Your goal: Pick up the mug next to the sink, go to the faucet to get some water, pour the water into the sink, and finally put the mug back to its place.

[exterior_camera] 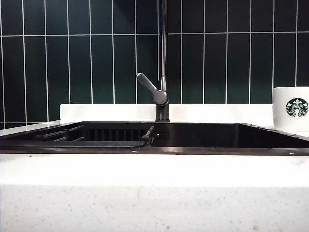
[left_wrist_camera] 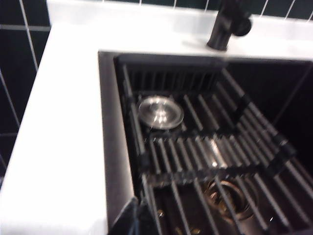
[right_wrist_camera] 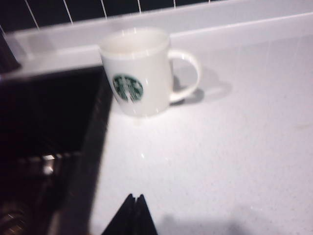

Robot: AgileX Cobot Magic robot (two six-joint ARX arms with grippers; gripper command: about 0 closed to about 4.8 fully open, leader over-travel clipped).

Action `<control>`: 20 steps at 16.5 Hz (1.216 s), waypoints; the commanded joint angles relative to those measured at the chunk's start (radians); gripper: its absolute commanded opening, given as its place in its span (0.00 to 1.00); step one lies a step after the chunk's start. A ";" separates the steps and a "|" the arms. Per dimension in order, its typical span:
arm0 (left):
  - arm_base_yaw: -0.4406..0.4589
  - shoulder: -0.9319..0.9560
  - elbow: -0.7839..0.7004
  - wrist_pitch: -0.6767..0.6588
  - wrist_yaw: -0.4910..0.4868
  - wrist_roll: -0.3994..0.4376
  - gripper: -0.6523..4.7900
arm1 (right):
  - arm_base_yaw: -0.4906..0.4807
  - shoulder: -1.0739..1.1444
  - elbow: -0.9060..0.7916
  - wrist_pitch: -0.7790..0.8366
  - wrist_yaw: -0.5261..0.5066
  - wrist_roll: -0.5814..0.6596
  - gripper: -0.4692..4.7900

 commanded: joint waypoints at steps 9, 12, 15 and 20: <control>-0.001 -0.019 -0.104 0.173 0.032 0.016 0.11 | 0.001 -0.003 -0.126 0.204 -0.052 -0.237 0.09; -0.001 -0.098 -0.111 0.141 0.041 0.014 0.11 | 0.001 -0.003 -0.126 0.213 -0.055 -0.238 0.09; -0.001 -0.177 -0.115 0.101 0.040 0.017 0.11 | 0.001 -0.003 -0.126 0.213 -0.055 -0.245 0.09; 0.000 -0.231 -0.119 0.037 0.009 0.103 0.11 | 0.021 -0.003 -0.126 0.214 -0.093 -0.292 0.09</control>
